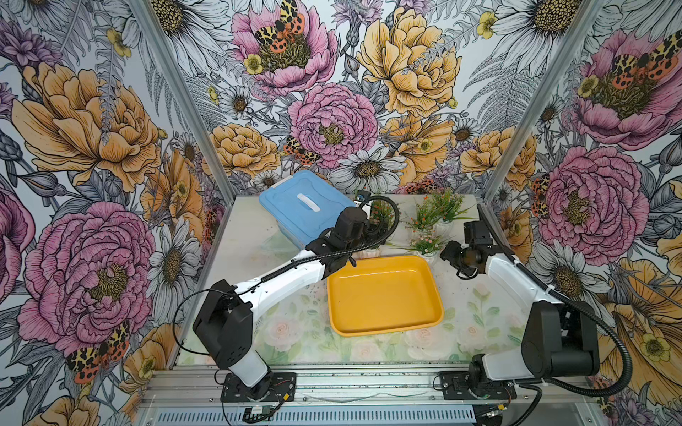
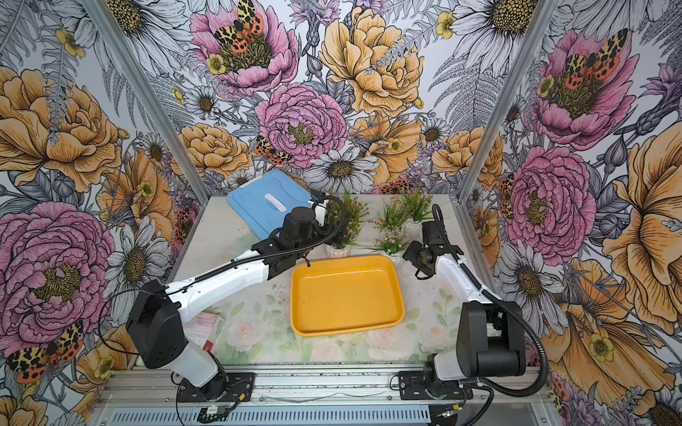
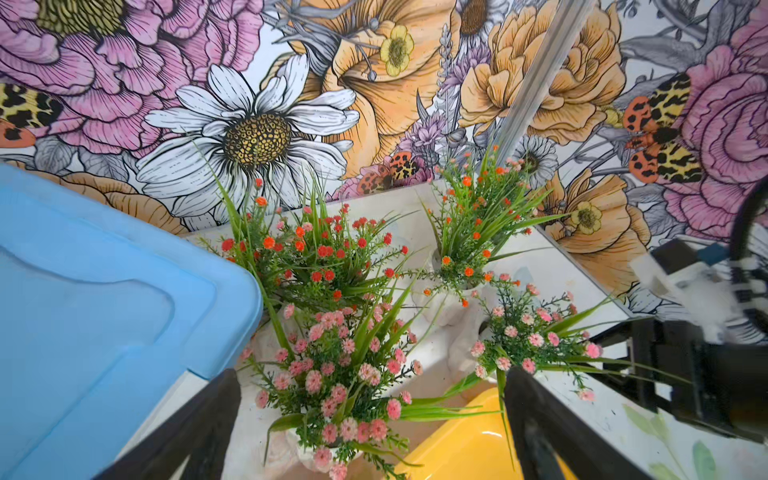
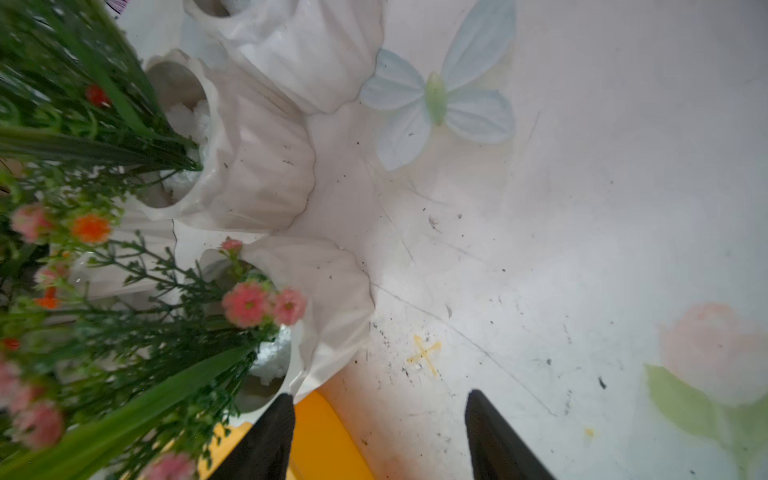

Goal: Put the potted gypsophila into the storage box
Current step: Pick up the baby's breath potted plant from the center of the board.

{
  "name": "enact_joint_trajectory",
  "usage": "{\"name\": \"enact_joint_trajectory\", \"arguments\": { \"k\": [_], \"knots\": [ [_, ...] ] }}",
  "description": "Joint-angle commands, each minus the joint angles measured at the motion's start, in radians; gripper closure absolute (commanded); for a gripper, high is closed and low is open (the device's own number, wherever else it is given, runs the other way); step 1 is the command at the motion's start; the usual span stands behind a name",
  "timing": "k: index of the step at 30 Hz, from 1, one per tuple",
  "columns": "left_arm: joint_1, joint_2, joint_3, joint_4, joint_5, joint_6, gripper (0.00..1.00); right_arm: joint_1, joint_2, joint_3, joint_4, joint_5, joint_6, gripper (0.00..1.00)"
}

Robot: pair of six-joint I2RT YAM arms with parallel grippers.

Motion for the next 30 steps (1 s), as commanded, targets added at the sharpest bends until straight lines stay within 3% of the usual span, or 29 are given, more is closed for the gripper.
{"name": "enact_joint_trajectory", "arguments": {
  "k": [1, 9, 13, 17, 20, 23, 25, 30],
  "knots": [
    [-0.009, -0.042, -0.025, 0.015, -0.048, -0.018, 0.01, 0.015, 0.009, 0.011, 0.037, -0.001, 0.016, 0.36],
    [-0.008, -0.048, -0.055, 0.002, -0.037, -0.027, 0.01, 0.051, 0.066, 0.045, 0.068, -0.012, 0.021, 0.38],
    [-0.014, -0.020, -0.011, -0.042, 0.104, 0.019, 0.01, 0.063, 0.101, 0.062, 0.066, -0.011, 0.026, 0.43],
    [-0.045, 0.011, 0.030, -0.072, 0.137, 0.067, 0.01, 0.069, 0.113, 0.068, 0.066, 0.006, 0.034, 0.48],
    [-0.031, 0.048, 0.073, -0.103, 0.322, 0.073, 0.01, 0.071, 0.117, 0.065, 0.064, 0.016, 0.051, 0.53],
    [-0.025, 0.131, 0.216, -0.279, 0.478, 0.107, 0.01, 0.072, 0.130, 0.069, 0.064, 0.020, 0.063, 0.59],
    [-0.039, 0.184, 0.287, -0.369, 0.489, 0.143, 0.01, 0.075, 0.139, 0.073, 0.065, 0.026, 0.067, 0.64],
    [-0.070, 0.222, 0.312, -0.377, 0.475, 0.176, 0.01, 0.079, 0.163, 0.086, 0.064, 0.031, 0.068, 0.69]
  ]
}}
